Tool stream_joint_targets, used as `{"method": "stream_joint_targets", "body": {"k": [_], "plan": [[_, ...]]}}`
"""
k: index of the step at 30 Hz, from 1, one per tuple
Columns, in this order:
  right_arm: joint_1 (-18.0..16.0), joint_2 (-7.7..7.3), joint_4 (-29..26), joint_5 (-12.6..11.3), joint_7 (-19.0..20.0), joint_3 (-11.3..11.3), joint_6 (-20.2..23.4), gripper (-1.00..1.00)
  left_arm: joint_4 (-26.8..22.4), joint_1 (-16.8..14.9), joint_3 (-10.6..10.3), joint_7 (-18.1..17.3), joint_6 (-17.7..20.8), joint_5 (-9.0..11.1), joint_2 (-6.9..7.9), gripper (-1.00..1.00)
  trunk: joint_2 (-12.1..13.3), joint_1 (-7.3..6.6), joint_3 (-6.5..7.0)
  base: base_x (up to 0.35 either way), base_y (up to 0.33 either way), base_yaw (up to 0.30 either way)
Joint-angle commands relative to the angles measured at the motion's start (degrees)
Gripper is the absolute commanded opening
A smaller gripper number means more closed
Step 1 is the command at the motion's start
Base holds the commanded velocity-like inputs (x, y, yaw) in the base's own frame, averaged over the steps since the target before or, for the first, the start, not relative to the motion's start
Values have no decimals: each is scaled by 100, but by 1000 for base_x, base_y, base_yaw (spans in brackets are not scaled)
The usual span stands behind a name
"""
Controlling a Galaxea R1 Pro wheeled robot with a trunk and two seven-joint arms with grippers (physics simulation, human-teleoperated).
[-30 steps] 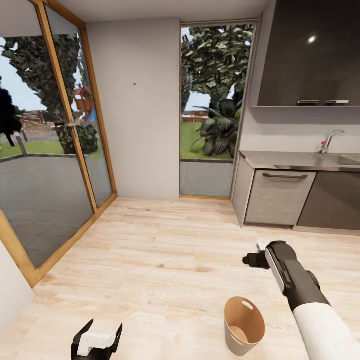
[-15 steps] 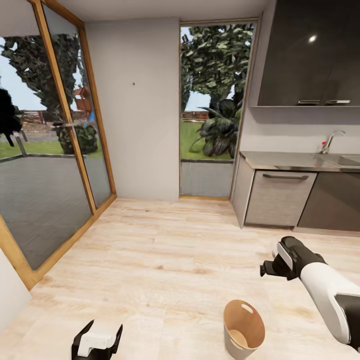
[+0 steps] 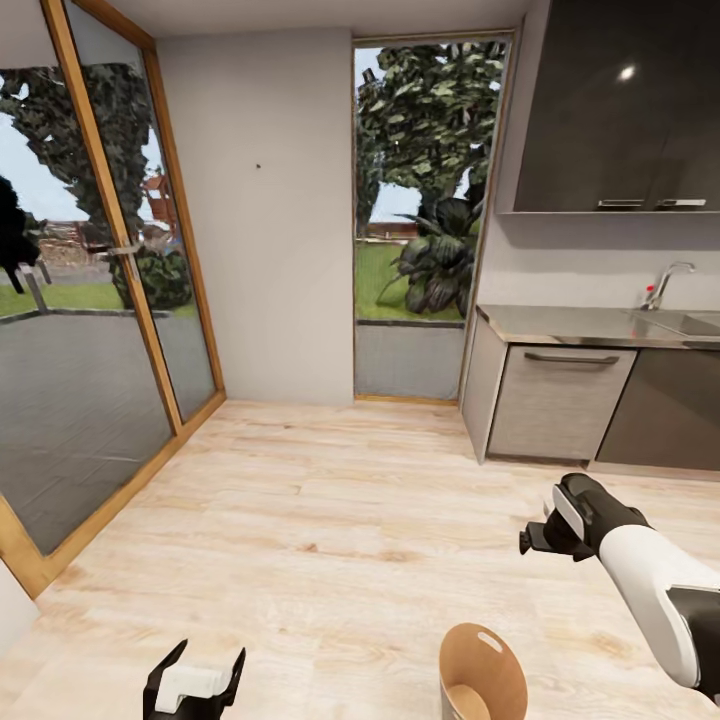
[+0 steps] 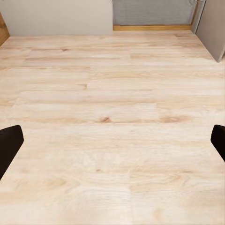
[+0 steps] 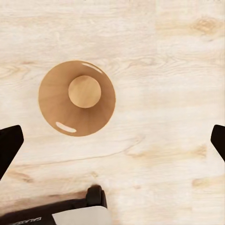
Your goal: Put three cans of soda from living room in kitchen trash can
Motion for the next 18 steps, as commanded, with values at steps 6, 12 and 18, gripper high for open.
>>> {"method": "stream_joint_targets", "body": {"k": [6, 12, 18], "plan": [[1, 7, -27, 17, 0, 3, 0, 100, -1, 1, 0, 0, -2, 2, 0, 100, 0, 0, 0, 10, -6, 0], [1, 20, -73, 28, 0, 23, 0, 100, -6, 0, 0, -3, 51, -9, 0, 100, -160, 88, -72, 1, -1, 0], [1, 20, -81, 29, 0, 25, 0, 100, -6, 0, 0, -1, 67, -17, 0, 100, -401, 220, -180, 0, 0, 0]]}}
